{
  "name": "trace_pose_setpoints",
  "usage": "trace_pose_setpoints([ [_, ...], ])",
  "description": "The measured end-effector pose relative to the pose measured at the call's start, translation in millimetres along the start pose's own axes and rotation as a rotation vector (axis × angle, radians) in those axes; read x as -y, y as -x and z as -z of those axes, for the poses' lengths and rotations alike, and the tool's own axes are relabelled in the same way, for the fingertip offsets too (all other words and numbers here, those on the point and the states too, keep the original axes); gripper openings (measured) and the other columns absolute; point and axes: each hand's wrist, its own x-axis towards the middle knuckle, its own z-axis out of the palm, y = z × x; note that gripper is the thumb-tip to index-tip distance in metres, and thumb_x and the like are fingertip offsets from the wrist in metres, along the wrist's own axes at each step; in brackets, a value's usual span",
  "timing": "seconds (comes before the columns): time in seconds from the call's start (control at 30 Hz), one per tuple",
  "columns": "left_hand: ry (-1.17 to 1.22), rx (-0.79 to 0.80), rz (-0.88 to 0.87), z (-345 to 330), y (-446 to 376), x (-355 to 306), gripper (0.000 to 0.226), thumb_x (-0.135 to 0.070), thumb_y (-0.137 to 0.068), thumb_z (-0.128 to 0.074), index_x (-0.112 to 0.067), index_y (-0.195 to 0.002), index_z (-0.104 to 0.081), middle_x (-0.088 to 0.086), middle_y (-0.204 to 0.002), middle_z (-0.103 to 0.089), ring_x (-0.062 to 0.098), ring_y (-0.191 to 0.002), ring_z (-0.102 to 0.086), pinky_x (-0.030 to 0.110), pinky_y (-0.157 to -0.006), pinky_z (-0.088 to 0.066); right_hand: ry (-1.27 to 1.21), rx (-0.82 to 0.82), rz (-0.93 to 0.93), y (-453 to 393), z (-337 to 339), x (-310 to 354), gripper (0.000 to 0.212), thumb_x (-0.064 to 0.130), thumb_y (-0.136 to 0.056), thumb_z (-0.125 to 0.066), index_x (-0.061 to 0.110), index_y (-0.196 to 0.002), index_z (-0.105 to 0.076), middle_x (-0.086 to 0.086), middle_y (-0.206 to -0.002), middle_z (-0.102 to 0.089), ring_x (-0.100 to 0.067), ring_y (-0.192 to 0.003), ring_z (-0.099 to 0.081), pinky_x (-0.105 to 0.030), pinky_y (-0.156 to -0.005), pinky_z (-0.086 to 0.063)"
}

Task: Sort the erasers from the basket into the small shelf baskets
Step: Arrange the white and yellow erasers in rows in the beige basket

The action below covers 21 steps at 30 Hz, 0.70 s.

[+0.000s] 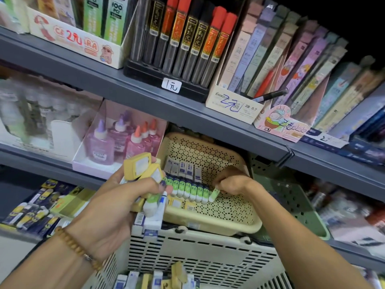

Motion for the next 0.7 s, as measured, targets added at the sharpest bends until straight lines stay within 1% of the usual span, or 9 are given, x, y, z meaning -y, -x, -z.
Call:
trace_pose_setpoints([
  [0.07, 0.039, 0.012, -0.006, -1, -1, -1, 0.058, 0.001, -0.050, -0.067, -0.012, -0.107, -0.067, 0.012, -0.085, -0.071, 0.025, -0.077, -0.074, 0.035, -0.064, -0.058, -0.018, 0.023, -0.015, -5, -6, 1, 0.025, 0.015, -0.095, -0.058, 0.020, -0.114, -0.072, -0.001, -0.120, -0.066, -0.017, -0.097, -0.065, -0.026, -0.086, -0.052],
  [0.13, 0.080, 0.017, -0.001, 0, -3, 0, 0.063, 0.002, -0.050, -0.067, -0.009, -0.112, -0.066, 0.013, -0.090, -0.070, 0.027, -0.082, -0.074, 0.033, -0.060, -0.058, -0.049, 0.044, -0.030, -8, -13, 1, 0.033, 0.015, -0.095, -0.059, 0.021, -0.127, -0.064, -0.002, -0.129, -0.062, -0.020, -0.101, -0.067, -0.034, -0.095, -0.054],
  [0.23, 0.098, 0.035, 0.002, 0, -5, 2, 0.065, 0.002, -0.050, -0.067, -0.006, -0.114, -0.065, 0.014, -0.090, -0.070, 0.028, -0.083, -0.074, 0.031, -0.054, -0.057, -0.103, 0.032, -0.042, -9, -18, 0, 0.036, 0.013, -0.094, -0.060, 0.020, -0.129, -0.062, -0.004, -0.125, -0.063, -0.017, -0.090, -0.070, -0.035, -0.090, -0.057],
  [0.3, 0.074, 0.038, -0.002, 0, -5, 4, 0.066, 0.001, -0.049, -0.067, -0.006, -0.115, -0.065, 0.013, -0.089, -0.070, 0.027, -0.083, -0.074, 0.033, -0.058, -0.059, -0.133, 0.041, -0.042, -8, -17, -1, 0.038, 0.016, -0.093, -0.060, 0.022, -0.131, -0.060, -0.003, -0.119, -0.066, -0.017, -0.089, -0.070, -0.037, -0.090, -0.057],
  [0.37, 0.067, 0.038, -0.006, 0, -6, 4, 0.064, 0.001, -0.050, -0.067, -0.005, -0.114, -0.065, 0.012, -0.087, -0.069, 0.027, -0.081, -0.074, 0.035, -0.062, -0.060, -0.095, 0.142, -0.054, -2, -16, -3, 0.059, 0.031, -0.087, -0.065, 0.027, -0.143, -0.046, -0.005, -0.123, -0.064, -0.020, -0.106, -0.065, -0.039, -0.098, -0.052],
  [0.43, 0.082, 0.042, -0.006, -1, -6, 4, 0.061, 0.002, -0.051, -0.066, -0.008, -0.111, -0.066, 0.011, -0.085, -0.068, 0.026, -0.079, -0.074, 0.034, -0.058, -0.060, -0.007, 0.221, -0.042, 3, -18, -2, 0.083, 0.044, -0.077, -0.074, 0.031, -0.149, -0.034, -0.002, -0.145, -0.050, -0.022, -0.129, -0.050, -0.038, -0.108, -0.040],
  [0.47, 0.097, 0.046, -0.006, -1, -6, 4, 0.059, 0.003, -0.051, -0.066, -0.009, -0.109, -0.067, 0.011, -0.086, -0.068, 0.027, -0.079, -0.074, 0.033, -0.055, -0.059, 0.020, 0.212, -0.014, 5, -21, -2, 0.086, 0.045, -0.076, -0.077, 0.031, -0.149, -0.034, 0.001, -0.151, -0.043, -0.021, -0.135, -0.043, -0.037, -0.111, -0.036],
  [0.6, 0.161, 0.073, -0.004, -3, -6, 6, 0.054, 0.001, -0.055, -0.066, -0.010, -0.108, -0.064, 0.010, -0.087, -0.067, 0.023, -0.072, -0.073, 0.033, -0.053, -0.056, -0.020, 0.131, 0.037, 12, -23, 0, 0.082, 0.044, -0.079, -0.078, 0.029, -0.148, -0.037, 0.001, -0.153, -0.040, -0.021, -0.137, -0.040, -0.035, -0.112, -0.035],
  [0.7, 0.219, 0.042, -0.024, -6, -8, 10, 0.050, 0.000, -0.055, -0.067, -0.010, -0.104, -0.062, 0.011, -0.089, -0.067, 0.022, -0.072, -0.072, 0.037, -0.055, -0.056, -0.129, 0.019, 0.075, 29, -17, 7, 0.065, 0.044, -0.086, -0.070, 0.025, -0.143, -0.043, 0.004, -0.137, -0.052, -0.020, -0.127, -0.050, -0.035, -0.105, -0.042],
])
